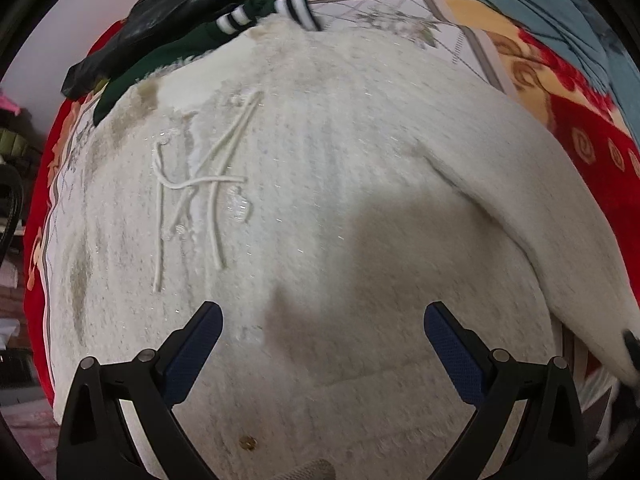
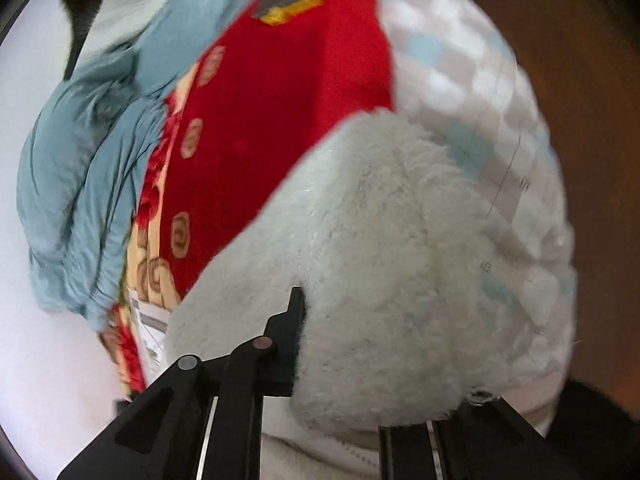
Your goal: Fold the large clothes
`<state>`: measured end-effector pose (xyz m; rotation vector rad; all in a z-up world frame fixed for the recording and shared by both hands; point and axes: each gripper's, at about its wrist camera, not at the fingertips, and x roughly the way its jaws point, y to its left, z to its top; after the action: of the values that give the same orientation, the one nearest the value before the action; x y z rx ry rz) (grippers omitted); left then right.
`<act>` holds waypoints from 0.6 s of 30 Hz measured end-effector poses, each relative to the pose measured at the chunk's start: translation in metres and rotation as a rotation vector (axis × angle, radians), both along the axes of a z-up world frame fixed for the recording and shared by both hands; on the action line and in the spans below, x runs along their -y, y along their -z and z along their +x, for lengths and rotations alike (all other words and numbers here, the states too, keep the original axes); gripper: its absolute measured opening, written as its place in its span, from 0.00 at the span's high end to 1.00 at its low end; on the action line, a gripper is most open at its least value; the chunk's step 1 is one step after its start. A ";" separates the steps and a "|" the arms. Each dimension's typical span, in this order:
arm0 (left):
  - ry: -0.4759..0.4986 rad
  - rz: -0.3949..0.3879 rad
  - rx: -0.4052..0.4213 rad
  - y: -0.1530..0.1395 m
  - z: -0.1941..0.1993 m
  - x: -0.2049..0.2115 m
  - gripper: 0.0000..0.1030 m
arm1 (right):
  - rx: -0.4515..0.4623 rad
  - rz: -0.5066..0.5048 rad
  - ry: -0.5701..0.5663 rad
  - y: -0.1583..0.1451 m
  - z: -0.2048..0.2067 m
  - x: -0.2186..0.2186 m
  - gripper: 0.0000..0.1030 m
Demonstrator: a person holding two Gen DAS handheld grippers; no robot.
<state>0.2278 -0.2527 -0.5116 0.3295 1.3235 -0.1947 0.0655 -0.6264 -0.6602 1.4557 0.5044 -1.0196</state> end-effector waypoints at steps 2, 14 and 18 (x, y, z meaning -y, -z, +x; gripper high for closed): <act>-0.031 -0.014 -0.003 -0.001 0.004 -0.008 0.00 | -0.035 -0.067 -0.034 -0.029 -0.004 -0.005 0.90; -0.254 -0.058 0.047 -0.034 0.044 -0.109 0.00 | 0.096 -0.380 -0.497 -0.181 0.159 -0.059 0.91; -0.382 -0.034 0.048 -0.029 0.060 -0.181 0.00 | 0.131 -0.397 -0.776 -0.190 0.265 -0.129 0.91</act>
<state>0.2873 -0.0716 -0.4826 0.0487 1.3091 0.1112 0.3307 -0.4970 -0.4705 0.8416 0.6546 -0.3671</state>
